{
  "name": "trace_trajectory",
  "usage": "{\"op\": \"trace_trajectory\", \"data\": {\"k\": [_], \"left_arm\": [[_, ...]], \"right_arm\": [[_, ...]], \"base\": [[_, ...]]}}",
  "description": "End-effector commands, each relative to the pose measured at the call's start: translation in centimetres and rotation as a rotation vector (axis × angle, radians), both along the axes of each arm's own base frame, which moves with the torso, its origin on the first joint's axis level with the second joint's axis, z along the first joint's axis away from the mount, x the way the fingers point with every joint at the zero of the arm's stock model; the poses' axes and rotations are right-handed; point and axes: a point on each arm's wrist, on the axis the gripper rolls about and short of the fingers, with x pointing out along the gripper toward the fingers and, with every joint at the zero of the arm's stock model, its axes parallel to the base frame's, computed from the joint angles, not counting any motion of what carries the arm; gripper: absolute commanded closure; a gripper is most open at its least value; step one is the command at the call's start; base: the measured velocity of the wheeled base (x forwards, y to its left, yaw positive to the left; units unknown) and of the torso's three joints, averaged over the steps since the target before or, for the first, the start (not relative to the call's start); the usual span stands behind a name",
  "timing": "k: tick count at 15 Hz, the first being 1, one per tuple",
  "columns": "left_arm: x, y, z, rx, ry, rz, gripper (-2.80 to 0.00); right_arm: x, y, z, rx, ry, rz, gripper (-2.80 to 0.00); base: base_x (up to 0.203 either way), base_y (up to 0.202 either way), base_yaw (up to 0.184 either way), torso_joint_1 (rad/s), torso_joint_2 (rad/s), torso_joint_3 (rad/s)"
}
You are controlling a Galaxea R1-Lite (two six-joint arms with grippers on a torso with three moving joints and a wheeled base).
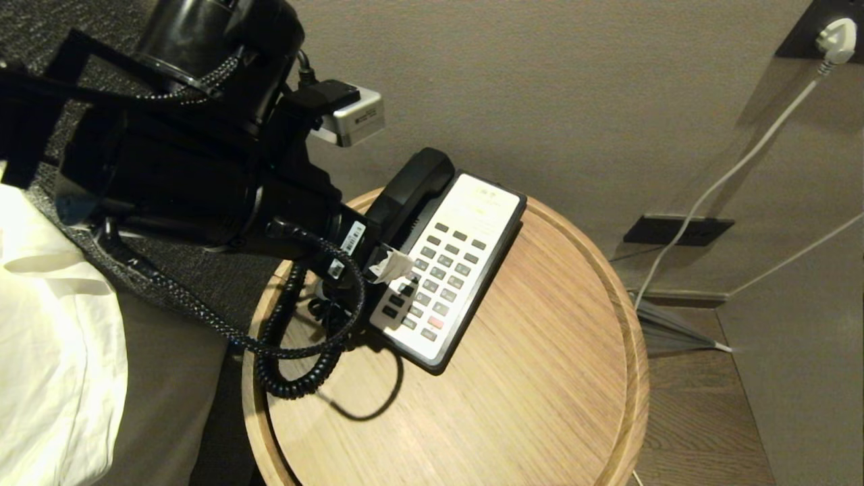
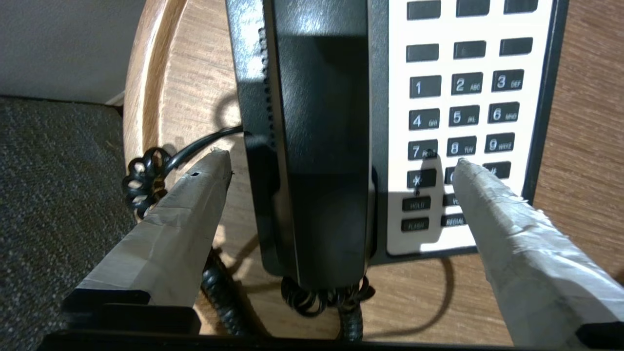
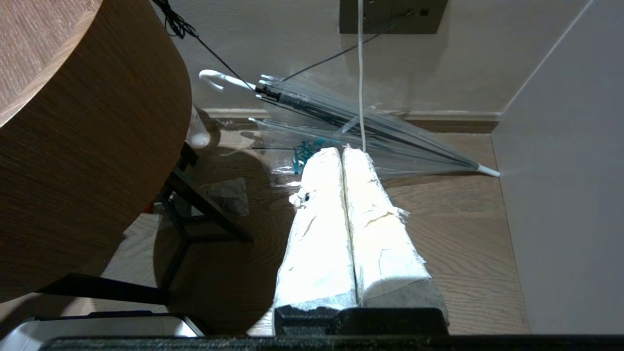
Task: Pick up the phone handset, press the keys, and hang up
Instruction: Pick up the desk phone handset
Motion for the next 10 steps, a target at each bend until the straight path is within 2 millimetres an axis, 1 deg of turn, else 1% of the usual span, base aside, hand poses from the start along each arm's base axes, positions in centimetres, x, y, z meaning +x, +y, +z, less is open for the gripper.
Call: {"op": "trace_trajectory", "data": {"k": [1,5,6,7,10], "left_arm": [[0.18,-0.10,-0.21,0.006,0.004,0.002,-2.80],[0.39,-0.13,-0.42,0.010,0.007,0.007,-2.80],[0.43,-0.11,-0.45,0.009,0.007,0.008,-2.71],[0.55,-0.07,-0.46,0.009,0.005,0.014,0.00],[0.76,-0.09,-0.49,-0.004,-0.007,0.019,0.00]], "right_arm": [[0.14,0.00,-0.50,0.001,0.017,0.000,0.00],[0.14,0.00,-0.51,0.001,0.018,0.000,0.00],[0.14,0.00,-0.51,0.001,0.018,0.000,0.00],[0.14,0.00,-0.51,0.001,0.018,0.000,0.00],[0.14,0.00,-0.49,0.001,0.016,0.000,0.00]], "base": [[0.000,0.000,0.000,0.000,0.00,0.000],[0.000,0.000,0.000,0.000,0.00,0.000],[0.000,0.000,0.000,0.000,0.00,0.000],[0.000,0.000,0.000,0.000,0.00,0.000],[0.000,0.000,0.000,0.000,0.00,0.000]]}}
